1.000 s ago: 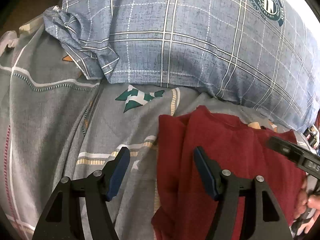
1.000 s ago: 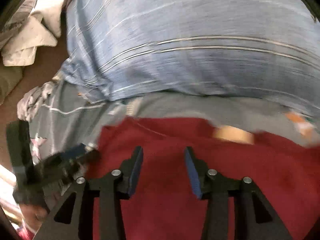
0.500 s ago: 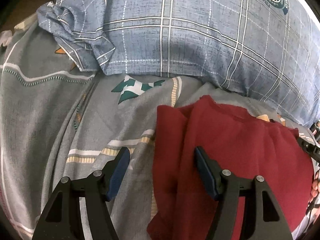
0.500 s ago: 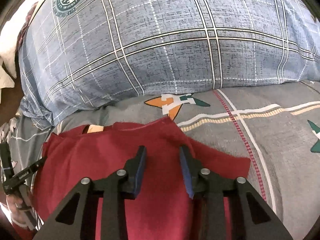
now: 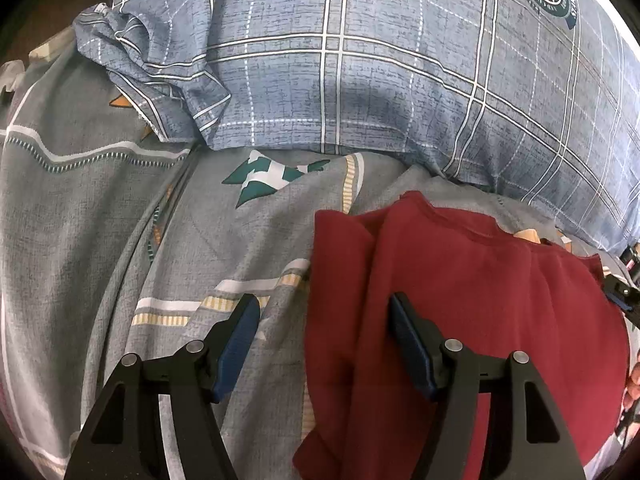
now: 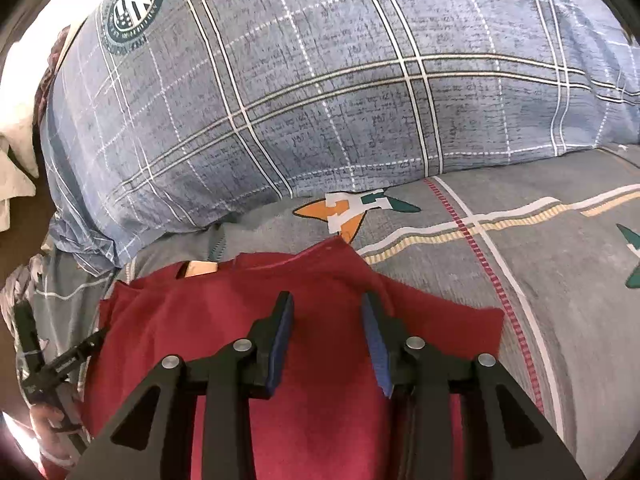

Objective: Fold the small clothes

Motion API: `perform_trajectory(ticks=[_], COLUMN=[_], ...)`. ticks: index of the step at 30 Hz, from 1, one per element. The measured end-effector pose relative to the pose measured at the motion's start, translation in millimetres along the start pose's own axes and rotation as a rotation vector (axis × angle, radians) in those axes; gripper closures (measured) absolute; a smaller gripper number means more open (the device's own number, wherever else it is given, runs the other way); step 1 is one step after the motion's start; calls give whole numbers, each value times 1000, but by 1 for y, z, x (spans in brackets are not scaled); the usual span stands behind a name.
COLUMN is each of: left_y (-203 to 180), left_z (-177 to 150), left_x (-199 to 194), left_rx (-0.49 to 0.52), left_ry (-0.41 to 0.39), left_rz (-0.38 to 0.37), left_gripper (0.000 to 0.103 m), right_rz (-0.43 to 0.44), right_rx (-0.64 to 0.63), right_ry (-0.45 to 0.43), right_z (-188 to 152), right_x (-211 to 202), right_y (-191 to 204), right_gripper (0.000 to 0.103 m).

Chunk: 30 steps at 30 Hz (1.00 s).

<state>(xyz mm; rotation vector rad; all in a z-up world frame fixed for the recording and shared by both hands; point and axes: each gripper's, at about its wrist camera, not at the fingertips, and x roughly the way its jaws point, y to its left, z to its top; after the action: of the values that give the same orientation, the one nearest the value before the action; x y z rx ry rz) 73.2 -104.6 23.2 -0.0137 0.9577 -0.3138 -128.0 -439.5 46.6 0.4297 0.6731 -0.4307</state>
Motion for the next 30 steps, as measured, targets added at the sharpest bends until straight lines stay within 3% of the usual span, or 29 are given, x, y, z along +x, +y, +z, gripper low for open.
perform_trajectory(ticks=[4,12,17,23,26,30], left_y=[-1,0,2,4,1,12], left_z=[1,1,1,-11,-18,-36], left_x=[0,3,-1,-38,-69,-115], left_rx=[3,-4,-12,-10,2,-55], left_ry=[2,8,7,-17,-44,-116], left_rz=[4,5,2,-66,-136,-226], left_gripper=[36,32,30,29,26,19], right_rz=[21,2,-2,60,96,74], right_rx=[-1,-21,-18,-44,-55,-110], right_ry=[-19,42,27,4,19,48], right_z=[0,-4,-4,-25,-43,-63], right_x=[-14,3,-7,-45,-62,-88], right_y=[8,9,13,44,58,80], right_gripper=[53,52,51,48,45,45])
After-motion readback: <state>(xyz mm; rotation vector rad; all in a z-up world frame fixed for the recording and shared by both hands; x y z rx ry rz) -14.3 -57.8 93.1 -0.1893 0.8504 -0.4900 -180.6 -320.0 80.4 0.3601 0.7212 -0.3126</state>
